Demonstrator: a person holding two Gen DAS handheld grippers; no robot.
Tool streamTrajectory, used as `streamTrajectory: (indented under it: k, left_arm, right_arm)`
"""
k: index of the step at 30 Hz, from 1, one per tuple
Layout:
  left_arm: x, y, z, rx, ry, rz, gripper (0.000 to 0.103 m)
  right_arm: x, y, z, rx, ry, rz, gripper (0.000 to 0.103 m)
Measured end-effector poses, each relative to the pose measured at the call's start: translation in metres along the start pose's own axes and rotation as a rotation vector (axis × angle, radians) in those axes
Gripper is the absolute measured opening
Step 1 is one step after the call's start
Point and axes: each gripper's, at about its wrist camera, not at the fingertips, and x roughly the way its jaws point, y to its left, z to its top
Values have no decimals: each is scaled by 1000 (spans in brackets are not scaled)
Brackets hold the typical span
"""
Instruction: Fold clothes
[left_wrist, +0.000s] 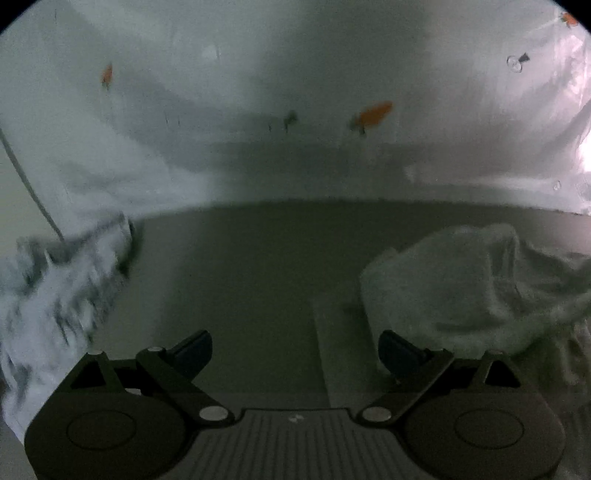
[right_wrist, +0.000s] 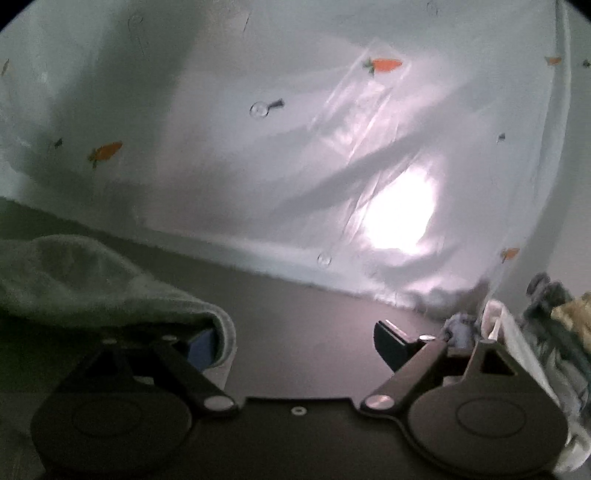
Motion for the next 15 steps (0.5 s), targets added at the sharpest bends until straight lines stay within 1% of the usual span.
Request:
streamTrajectory:
  k: [4, 6, 8, 11, 15]
  left_arm:
    - [10, -1, -12, 15, 55, -10, 96]
    - [15, -2, -17, 27, 85, -17, 96]
    - [20, -1, -23, 31, 115, -29, 96]
    - [18, 1, -30, 4, 143, -46, 96]
    - [7, 8, -40, -41, 162, -73, 96]
  right_arm:
    - [3, 10, -17, -63, 58, 30, 89]
    - [11, 12, -24, -87, 107, 41, 89]
    - [17, 15, -33, -105, 163, 75, 89]
    - [15, 12, -44, -81, 217, 97, 90]
    - [8, 0, -54, 17, 271, 116, 93]
